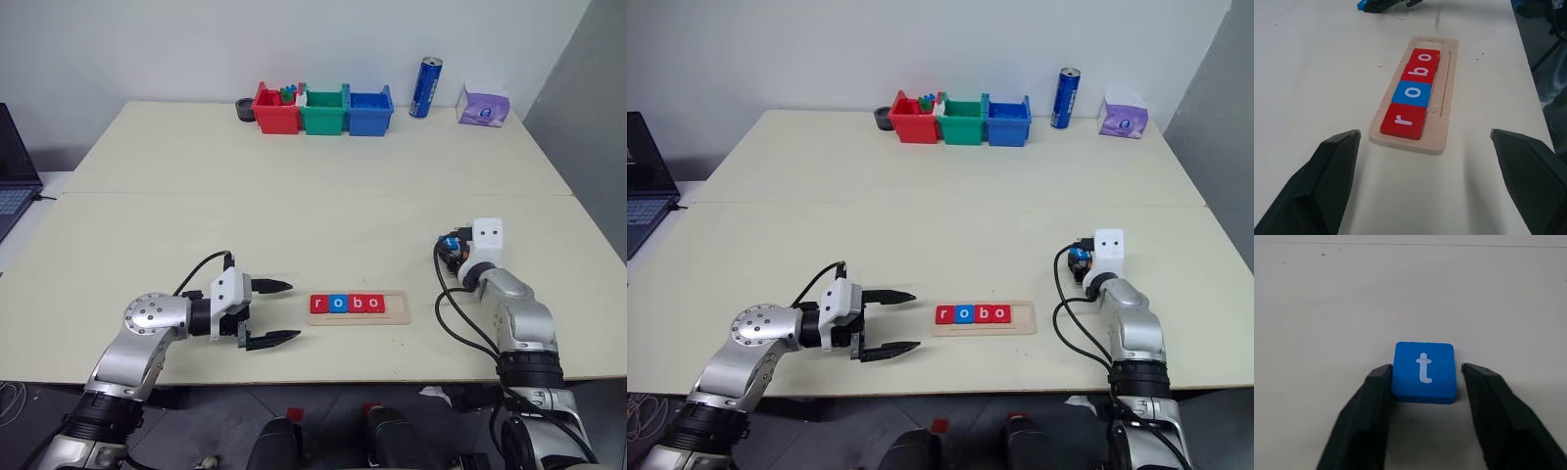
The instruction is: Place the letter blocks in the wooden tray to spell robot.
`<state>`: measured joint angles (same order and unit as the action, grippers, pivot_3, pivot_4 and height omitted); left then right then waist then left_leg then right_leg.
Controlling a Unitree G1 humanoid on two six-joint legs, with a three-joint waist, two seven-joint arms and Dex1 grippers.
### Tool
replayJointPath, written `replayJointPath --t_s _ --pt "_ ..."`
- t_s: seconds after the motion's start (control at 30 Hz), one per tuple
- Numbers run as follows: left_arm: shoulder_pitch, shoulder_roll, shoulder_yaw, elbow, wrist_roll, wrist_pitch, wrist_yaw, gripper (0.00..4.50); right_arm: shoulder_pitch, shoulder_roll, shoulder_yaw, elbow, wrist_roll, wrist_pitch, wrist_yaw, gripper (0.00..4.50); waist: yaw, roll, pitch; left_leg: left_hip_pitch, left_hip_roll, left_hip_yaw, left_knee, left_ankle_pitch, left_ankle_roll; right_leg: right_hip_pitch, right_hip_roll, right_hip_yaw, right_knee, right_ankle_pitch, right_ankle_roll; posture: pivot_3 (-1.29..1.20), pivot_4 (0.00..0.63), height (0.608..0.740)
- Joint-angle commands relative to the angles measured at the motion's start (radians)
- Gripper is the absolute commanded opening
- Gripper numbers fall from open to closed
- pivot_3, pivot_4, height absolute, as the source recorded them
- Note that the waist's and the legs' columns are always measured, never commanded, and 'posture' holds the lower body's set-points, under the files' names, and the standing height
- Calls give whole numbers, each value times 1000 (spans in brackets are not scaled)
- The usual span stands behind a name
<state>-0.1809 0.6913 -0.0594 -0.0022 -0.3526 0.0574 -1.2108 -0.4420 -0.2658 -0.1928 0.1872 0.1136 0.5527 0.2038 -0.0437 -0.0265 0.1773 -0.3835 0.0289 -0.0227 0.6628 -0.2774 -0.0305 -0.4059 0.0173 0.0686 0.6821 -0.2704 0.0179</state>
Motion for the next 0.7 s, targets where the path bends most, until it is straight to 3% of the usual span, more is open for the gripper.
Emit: replayJointPath --t_s 0.03,0.2,0.5,0.7 --pt "-6 9 35 -10 -17 -8 -1 4500 25 6 10 -2 3 18 -11 1457 -1 0 0 0 0 0 0 0 0 0 0 0 0 0 0 0 150 740" --pt "12 14 44 -2 -11 -27 -7 4500 143 4 33 -238 41 85 24 1459 1 0 0 -1 0 -1 -1 0 0 0 0 0 0 0 0 0 150 740" --pt "-25 -1 42 41 -10 -46 -17 4500 576 59 115 -797 94 277 -17 1459 11 0 0 -2 1 -3 -2 0 0 -1 -1 0 -1 -3 4 0 150 740" --pt "-48 -5 33 49 -13 -37 -39 4500 660 149 140 -876 122 375 -70 1459 8 -1 -2 0 2 -3 -1 0 0 0 -1 0 -1 -4 4 0 150 740"
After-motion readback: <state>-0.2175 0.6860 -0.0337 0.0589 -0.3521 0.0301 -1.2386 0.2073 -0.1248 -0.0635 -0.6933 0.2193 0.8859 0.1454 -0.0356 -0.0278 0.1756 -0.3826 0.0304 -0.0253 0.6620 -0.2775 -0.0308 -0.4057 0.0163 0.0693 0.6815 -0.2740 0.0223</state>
